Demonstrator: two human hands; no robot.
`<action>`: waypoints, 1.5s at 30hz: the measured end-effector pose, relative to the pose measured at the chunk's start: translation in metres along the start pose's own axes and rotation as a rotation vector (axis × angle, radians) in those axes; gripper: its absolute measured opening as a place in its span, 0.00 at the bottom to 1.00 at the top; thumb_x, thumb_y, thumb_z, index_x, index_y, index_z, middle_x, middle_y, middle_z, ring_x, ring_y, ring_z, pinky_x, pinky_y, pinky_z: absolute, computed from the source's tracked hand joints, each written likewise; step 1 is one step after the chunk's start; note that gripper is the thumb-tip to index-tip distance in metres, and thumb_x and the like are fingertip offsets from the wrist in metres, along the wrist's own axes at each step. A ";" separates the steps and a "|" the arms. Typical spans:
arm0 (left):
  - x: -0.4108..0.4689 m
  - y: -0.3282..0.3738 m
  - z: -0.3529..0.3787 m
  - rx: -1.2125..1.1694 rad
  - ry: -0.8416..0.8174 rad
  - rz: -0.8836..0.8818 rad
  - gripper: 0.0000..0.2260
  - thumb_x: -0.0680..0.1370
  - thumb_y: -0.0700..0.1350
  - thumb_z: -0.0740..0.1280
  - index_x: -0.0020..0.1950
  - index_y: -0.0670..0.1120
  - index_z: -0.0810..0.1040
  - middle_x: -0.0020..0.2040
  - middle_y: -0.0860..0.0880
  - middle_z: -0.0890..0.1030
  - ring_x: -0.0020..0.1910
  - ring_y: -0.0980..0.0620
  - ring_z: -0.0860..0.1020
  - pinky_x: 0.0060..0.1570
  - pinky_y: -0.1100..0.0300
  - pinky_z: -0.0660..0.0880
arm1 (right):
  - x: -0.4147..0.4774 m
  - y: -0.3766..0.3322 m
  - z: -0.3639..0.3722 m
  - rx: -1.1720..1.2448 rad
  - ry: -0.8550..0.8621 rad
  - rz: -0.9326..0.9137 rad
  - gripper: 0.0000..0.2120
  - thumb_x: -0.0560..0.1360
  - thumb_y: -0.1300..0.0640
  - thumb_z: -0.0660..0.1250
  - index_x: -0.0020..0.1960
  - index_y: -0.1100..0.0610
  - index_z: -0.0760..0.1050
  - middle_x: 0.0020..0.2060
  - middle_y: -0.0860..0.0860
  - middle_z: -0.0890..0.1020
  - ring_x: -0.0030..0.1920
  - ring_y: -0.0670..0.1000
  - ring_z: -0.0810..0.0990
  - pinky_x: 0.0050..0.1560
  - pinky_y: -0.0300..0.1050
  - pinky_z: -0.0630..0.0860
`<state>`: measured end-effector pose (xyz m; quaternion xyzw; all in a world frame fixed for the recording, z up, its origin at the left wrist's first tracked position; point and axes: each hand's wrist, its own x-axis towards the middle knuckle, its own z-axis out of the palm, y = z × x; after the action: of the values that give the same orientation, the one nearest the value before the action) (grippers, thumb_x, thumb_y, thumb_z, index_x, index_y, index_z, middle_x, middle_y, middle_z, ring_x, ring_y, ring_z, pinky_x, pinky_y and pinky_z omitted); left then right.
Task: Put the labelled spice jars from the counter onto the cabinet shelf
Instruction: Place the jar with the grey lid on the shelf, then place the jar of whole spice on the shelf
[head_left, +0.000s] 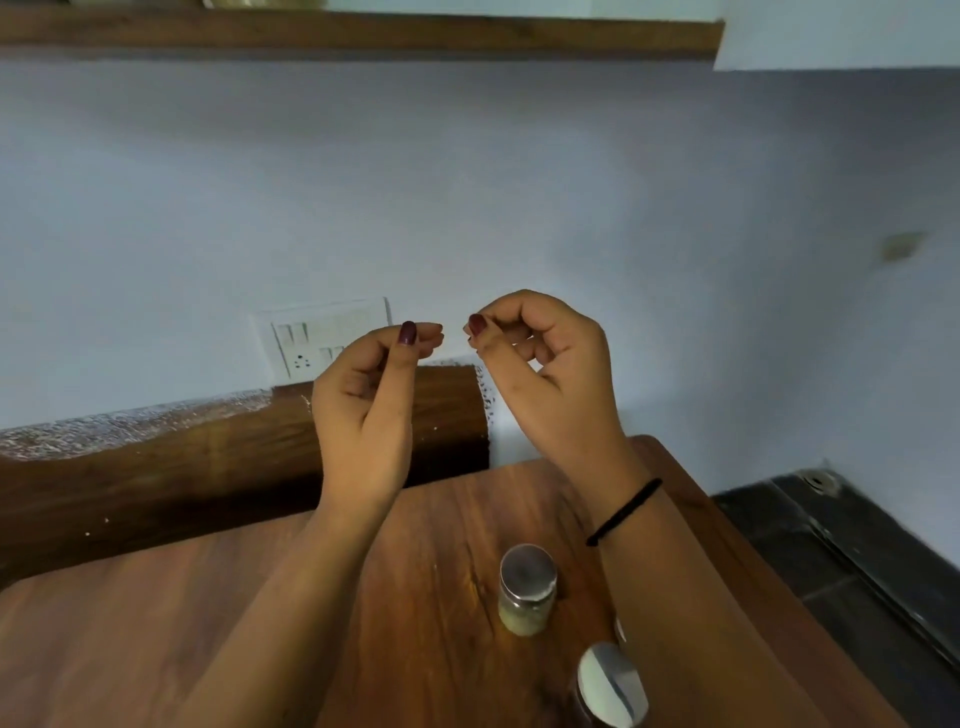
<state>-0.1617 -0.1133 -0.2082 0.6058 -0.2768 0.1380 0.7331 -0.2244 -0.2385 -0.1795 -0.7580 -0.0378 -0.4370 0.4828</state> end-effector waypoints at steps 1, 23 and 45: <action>-0.004 -0.003 0.001 0.002 -0.010 -0.003 0.12 0.83 0.43 0.62 0.54 0.39 0.83 0.51 0.46 0.85 0.56 0.49 0.83 0.60 0.51 0.78 | -0.005 0.002 -0.002 0.004 0.002 0.006 0.03 0.76 0.62 0.68 0.45 0.60 0.80 0.39 0.51 0.83 0.41 0.48 0.81 0.40 0.38 0.79; -0.128 -0.073 0.041 0.126 -0.371 -0.234 0.09 0.80 0.43 0.63 0.55 0.43 0.82 0.49 0.54 0.84 0.50 0.61 0.81 0.47 0.72 0.75 | -0.151 0.076 -0.072 -0.076 0.113 0.244 0.04 0.74 0.65 0.69 0.43 0.67 0.80 0.37 0.58 0.81 0.38 0.54 0.80 0.39 0.48 0.79; -0.269 -0.184 0.036 0.331 -0.878 -0.479 0.35 0.67 0.64 0.75 0.69 0.71 0.60 0.68 0.65 0.69 0.69 0.59 0.71 0.66 0.54 0.74 | -0.287 0.125 -0.091 -0.390 -0.034 0.811 0.09 0.78 0.61 0.67 0.56 0.54 0.81 0.59 0.43 0.77 0.60 0.39 0.74 0.49 0.20 0.69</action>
<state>-0.2885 -0.1538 -0.5076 0.7605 -0.3861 -0.2581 0.4538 -0.3979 -0.2695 -0.4533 -0.7954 0.3377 -0.1988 0.4623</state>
